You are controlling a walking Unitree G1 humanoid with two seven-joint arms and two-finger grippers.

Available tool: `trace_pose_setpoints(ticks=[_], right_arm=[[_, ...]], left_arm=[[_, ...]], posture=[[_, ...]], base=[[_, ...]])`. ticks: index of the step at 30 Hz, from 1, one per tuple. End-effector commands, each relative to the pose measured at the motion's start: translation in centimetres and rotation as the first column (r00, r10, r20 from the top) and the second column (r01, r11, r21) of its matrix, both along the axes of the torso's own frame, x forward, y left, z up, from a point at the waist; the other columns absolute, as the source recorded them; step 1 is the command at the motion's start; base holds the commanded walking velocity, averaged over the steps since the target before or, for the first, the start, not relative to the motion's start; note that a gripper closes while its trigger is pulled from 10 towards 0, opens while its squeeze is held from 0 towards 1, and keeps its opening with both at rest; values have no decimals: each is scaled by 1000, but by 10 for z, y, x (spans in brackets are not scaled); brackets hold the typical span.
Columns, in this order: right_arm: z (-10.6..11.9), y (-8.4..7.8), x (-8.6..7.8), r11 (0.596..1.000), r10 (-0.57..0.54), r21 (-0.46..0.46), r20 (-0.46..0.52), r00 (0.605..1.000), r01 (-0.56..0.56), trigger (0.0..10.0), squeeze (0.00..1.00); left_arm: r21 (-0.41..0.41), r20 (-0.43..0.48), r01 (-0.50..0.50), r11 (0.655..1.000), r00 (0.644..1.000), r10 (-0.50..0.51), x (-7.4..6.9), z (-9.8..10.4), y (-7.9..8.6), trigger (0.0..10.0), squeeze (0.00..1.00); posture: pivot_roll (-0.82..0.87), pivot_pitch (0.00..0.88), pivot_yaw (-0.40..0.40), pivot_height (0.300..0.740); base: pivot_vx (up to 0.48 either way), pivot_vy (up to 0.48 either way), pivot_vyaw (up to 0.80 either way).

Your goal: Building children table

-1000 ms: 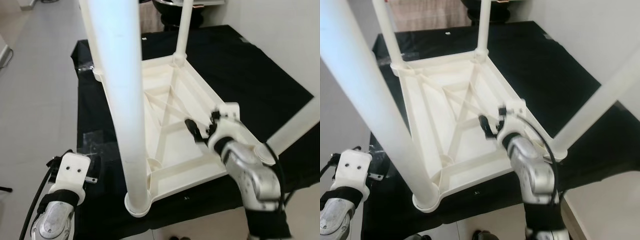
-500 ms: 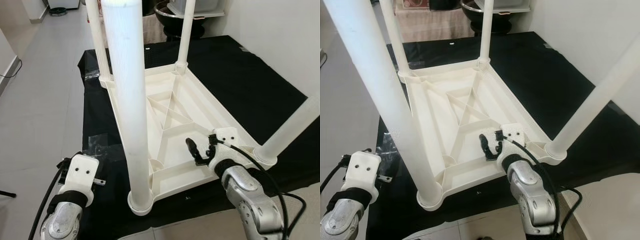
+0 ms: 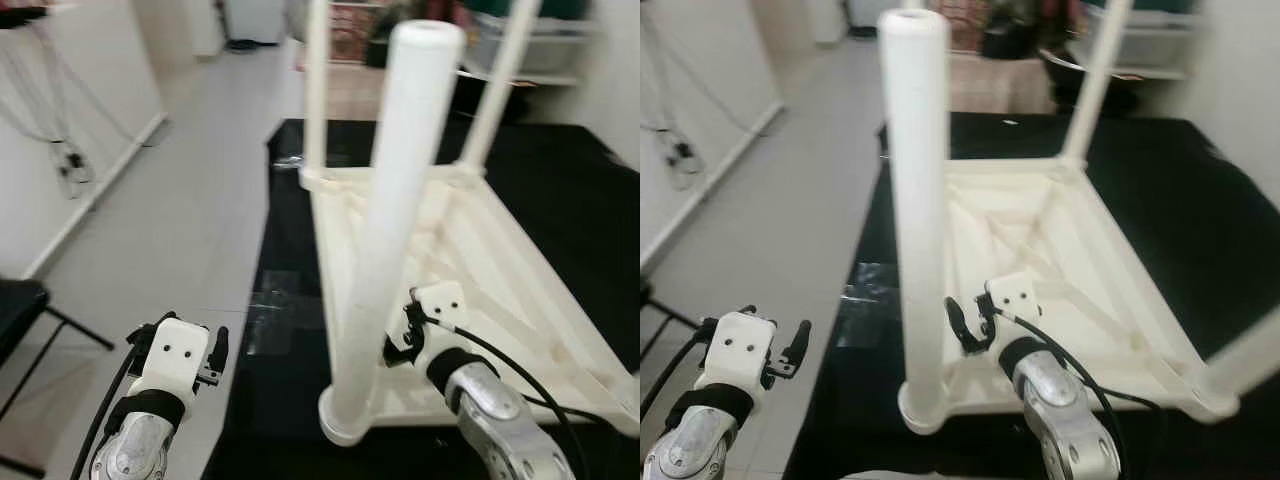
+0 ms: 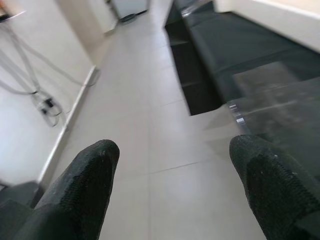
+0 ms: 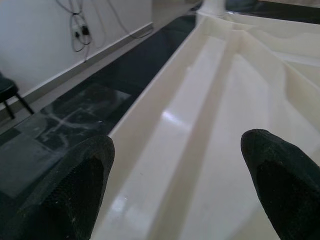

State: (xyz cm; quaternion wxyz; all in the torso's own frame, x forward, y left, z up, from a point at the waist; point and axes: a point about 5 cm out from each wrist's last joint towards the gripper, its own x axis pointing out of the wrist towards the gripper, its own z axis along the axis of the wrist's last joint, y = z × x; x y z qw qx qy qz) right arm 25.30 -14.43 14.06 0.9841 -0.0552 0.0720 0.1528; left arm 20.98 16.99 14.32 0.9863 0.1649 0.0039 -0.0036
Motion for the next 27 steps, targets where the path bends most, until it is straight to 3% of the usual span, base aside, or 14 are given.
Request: trace_pose_setpoints(ticks=[1,6,10,17,27], right_arm=[[0,-2,-3,1000,3,-5,6,1000,-3,10000,0],[-2,-21,-5,998,-60,-20,-13,998,60,10000,0],[0,-24,-5,997,-77,-21,-2,997,77,10000,0],[-3,-22,2,986,-166,-17,-54,985,165,10000,0],[-5,-24,4,972,-234,-8,-78,969,234,10000,0]], left_arm=[[22,-13,3,1000,1000,-3,-1,-3,1,10000,0],[12,-19,15,1000,1000,-15,0,-4,0,10000,0],[5,-22,20,1000,1000,-19,0,-4,0,10000,0],[-1,-22,24,1000,999,-24,1,-3,-1,10000,0],[14,-28,22,1000,999,-22,3,-2,1,10000,0]], posture=[[-26,91,-16,740],[-33,99,-15,740],[-35,102,-15,740],[-31,106,-18,740],[-30,106,-16,740]], base=[[0,0,800],[0,0,800],[0,0,800],[0,0,0],[0,480,0]])
